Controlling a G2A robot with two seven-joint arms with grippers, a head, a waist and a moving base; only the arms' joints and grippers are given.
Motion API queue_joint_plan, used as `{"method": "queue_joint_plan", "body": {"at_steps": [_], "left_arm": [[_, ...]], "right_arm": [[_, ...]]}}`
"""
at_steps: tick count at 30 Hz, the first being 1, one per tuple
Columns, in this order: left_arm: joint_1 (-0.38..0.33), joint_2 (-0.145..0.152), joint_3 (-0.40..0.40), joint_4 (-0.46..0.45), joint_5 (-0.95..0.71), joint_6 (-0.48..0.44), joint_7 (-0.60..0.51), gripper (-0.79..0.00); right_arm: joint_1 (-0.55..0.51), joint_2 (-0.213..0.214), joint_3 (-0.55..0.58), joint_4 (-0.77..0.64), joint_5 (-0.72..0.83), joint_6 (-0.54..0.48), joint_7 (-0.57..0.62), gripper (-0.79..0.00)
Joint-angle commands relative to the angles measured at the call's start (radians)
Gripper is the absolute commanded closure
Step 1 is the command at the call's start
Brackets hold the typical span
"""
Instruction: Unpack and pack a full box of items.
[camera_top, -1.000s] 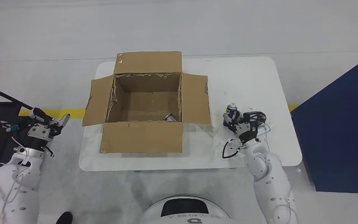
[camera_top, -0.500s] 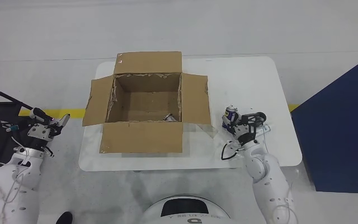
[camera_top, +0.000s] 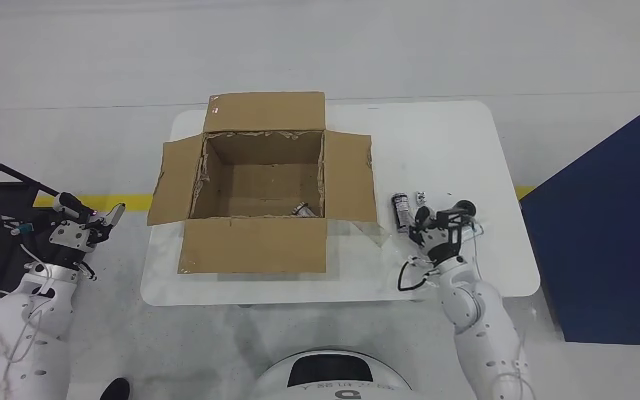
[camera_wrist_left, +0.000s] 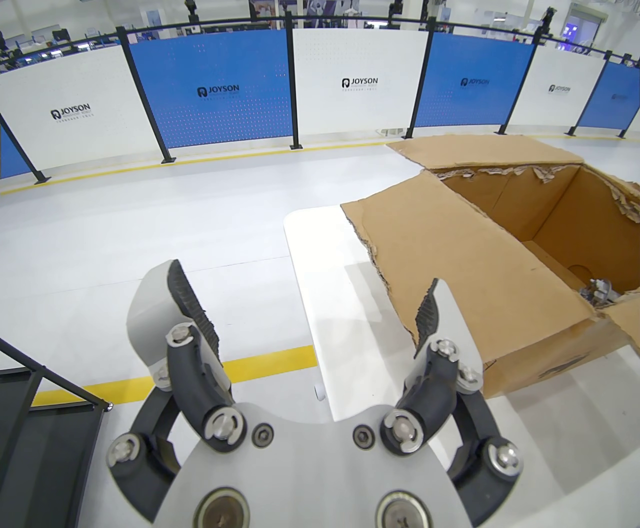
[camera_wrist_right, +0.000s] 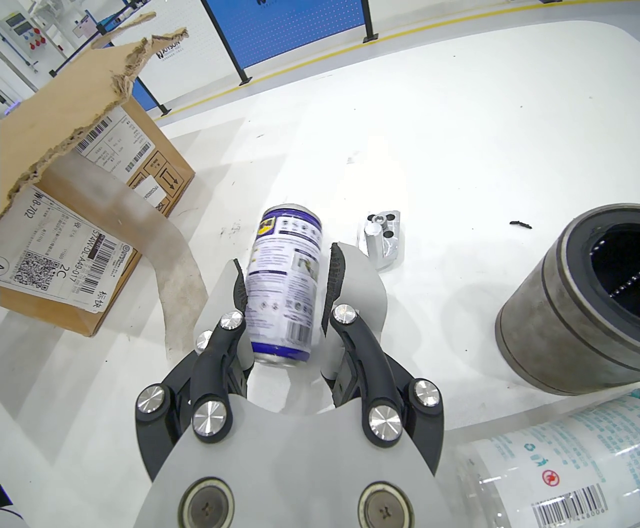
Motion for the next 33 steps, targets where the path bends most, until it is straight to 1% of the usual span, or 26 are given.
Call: {"method": "queue_joint_plan", "body": {"at_steps": [1,5,12,13,15,16,17,20,25,27,33], "left_arm": [[0.000,0.000,0.000,0.000,0.000,0.000,0.000,-0.785],[0.000,0.000,0.000,0.000,0.000,0.000,0.000,-0.785],[0.000,0.000,0.000,0.000,0.000,0.000,0.000,-0.785],[0.000,0.000,0.000,0.000,0.000,0.000,0.000,-0.785],[0.000,0.000,0.000,0.000,0.000,0.000,0.000,-0.785],[0.000,0.000,0.000,0.000,0.000,0.000,0.000,-0.785],[0.000,0.000,0.000,0.000,0.000,0.000,0.000,-0.785],[0.000,0.000,0.000,0.000,0.000,0.000,0.000,-0.785],[0.000,0.000,0.000,0.000,0.000,0.000,0.000,-0.785],[0.000,0.000,0.000,0.000,0.000,0.000,0.000,-0.785],[0.000,0.000,0.000,0.000,0.000,0.000,0.000,-0.785]], "right_arm": [[-0.005,0.002,-0.002,0.000,-0.001,0.002,-0.005,-0.311],[-0.018,0.005,-0.004,-0.012,-0.007,0.010,-0.019,-0.339],[-0.074,0.011,-0.001,-0.078,-0.013,0.007,-0.054,-0.391],[-0.081,0.012,-0.002,-0.086,-0.013,0.006,-0.056,-0.443],[-0.094,0.013,-0.004,-0.102,-0.014,0.006,-0.058,-0.523],[-0.100,0.014,-0.006,-0.110,-0.013,0.005,-0.058,-0.597],[-0.105,0.015,-0.006,-0.117,-0.012,0.006,-0.059,-0.631],[-0.123,0.016,-0.001,-0.146,0.025,-0.002,-0.065,-0.785],[-0.162,0.022,0.020,-0.208,0.109,-0.056,-0.038,-0.785],[-0.177,0.027,0.023,-0.241,0.138,-0.104,0.001,-0.785],[-0.177,0.027,0.023,-0.241,0.138,-0.104,0.001,-0.785]]}}
